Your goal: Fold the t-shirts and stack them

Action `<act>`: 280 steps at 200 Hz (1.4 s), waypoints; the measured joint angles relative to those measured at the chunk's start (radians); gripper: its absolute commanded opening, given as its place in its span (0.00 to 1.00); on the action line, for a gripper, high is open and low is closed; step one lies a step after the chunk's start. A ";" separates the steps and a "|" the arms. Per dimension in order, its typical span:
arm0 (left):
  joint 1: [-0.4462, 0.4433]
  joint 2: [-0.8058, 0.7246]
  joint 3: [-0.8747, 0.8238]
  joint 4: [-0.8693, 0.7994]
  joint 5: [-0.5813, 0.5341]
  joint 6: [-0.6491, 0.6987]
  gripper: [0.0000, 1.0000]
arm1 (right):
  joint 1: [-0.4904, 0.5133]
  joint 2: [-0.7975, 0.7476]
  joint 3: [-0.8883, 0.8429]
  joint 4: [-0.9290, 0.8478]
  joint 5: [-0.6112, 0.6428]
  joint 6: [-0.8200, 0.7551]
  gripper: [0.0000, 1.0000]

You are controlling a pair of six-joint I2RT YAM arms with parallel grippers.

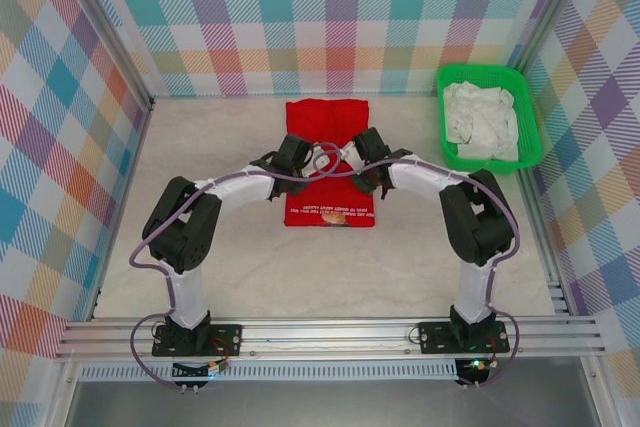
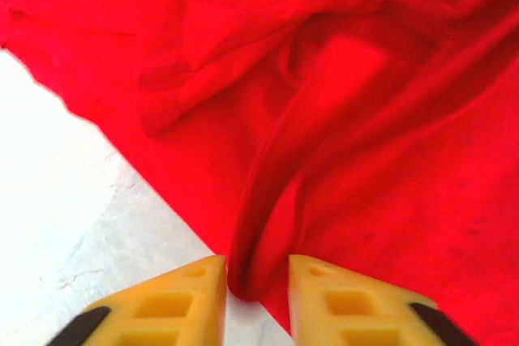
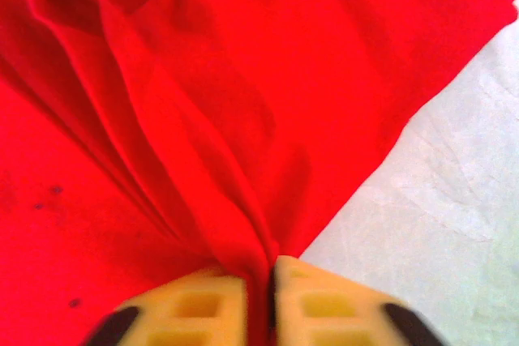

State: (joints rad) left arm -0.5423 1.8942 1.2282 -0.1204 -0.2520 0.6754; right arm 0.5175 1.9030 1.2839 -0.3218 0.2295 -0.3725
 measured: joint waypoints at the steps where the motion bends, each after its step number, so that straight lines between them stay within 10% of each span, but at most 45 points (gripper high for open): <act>1: 0.001 0.002 0.000 0.000 -0.003 -0.005 0.32 | -0.002 0.000 0.002 0.000 0.000 -0.005 0.30; 70: 0.018 -0.103 -0.054 0.152 -0.163 -0.109 0.41 | -0.048 -0.080 0.055 0.010 -0.039 0.018 0.53; 169: 0.183 -0.997 -0.528 0.570 -0.071 -0.358 0.60 | -0.048 -0.614 -0.069 -0.229 -0.355 -0.295 0.64; 280: 0.185 -1.012 -0.607 0.545 0.095 -0.376 0.81 | 0.016 -0.286 -0.175 -0.318 -0.385 -0.616 0.63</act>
State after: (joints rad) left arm -0.3573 0.8822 0.6212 0.4248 -0.1574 0.2996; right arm 0.5339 1.6165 1.1084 -0.6399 -0.1555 -0.9890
